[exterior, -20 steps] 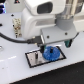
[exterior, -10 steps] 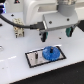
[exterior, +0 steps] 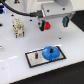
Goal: Insert the blue gear onto the right peg, followed by the red gear
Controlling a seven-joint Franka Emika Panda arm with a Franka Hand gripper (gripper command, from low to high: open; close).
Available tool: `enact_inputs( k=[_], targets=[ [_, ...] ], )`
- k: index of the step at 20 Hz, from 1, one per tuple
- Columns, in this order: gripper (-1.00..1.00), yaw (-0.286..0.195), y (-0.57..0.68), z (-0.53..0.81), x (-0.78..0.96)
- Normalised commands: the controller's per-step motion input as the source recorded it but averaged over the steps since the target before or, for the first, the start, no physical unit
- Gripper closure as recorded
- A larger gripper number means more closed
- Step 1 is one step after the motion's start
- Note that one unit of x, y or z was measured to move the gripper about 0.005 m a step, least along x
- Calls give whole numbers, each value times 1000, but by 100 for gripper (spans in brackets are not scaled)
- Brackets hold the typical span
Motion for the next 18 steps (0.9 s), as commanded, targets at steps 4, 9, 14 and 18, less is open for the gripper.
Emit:
enact_inputs(
  k=[4,9,14,18],
  targets=[
    [-100,0,155,-71,-684],
    [-100,0,179,-129,-615],
    [-100,0,159,-279,-354],
    [-100,0,102,-342,-161]
  ],
)
